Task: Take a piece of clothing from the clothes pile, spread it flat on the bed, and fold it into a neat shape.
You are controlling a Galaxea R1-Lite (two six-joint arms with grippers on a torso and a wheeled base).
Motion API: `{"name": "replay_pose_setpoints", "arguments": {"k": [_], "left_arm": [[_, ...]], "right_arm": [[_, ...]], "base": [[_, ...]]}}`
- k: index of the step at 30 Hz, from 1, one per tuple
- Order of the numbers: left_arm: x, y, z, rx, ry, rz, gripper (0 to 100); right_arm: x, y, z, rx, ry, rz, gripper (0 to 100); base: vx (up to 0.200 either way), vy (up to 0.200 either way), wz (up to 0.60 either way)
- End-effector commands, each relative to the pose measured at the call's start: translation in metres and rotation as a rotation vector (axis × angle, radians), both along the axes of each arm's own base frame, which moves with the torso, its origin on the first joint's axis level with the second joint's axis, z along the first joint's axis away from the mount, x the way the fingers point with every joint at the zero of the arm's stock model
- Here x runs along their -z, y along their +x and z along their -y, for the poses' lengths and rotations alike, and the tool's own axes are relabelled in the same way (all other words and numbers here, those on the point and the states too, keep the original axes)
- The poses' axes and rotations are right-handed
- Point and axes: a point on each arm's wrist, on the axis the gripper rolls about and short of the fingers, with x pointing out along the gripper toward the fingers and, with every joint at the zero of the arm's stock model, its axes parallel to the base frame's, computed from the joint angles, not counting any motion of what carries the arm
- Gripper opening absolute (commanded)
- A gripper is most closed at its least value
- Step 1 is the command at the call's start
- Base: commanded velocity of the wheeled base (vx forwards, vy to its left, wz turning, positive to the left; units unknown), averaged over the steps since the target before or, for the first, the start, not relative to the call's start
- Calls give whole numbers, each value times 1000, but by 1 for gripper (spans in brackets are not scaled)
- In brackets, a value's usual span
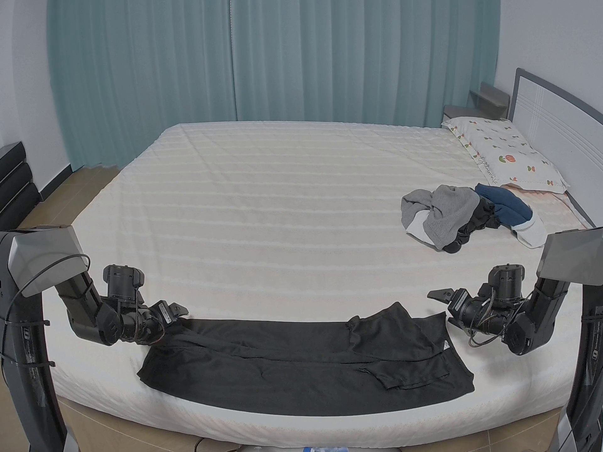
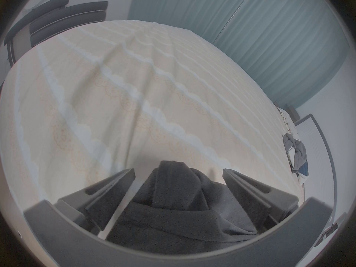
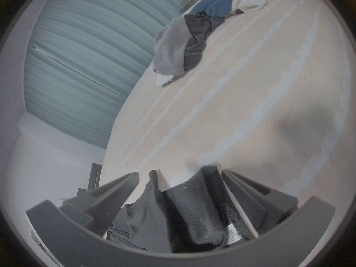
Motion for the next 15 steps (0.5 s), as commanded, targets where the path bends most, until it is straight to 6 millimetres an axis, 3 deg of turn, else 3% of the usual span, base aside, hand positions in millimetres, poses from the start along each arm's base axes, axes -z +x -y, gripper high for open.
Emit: {"name": "replay_pose_setpoints", "arguments": {"k": [1,9,11,15], "left_arm": [[-2,-1,-8,-25,-20,1,100],[-4,-5,-9,-58,-93,-8,100],[-3,-5,-10,-54,-97,-3,100],[-3,-7,-11,-44,-113,38,100]], "right_arm": [[-20,-11,5,-3,4,73,100],[-35,-33,-13,-147,46,141,100],[-33,-34,-17,-163,42,135,100],[-10,-33,-26,-231,-22,100,100]], "base": [[0,0,0],[0,0,0],[0,0,0],[0,0,0]]}}
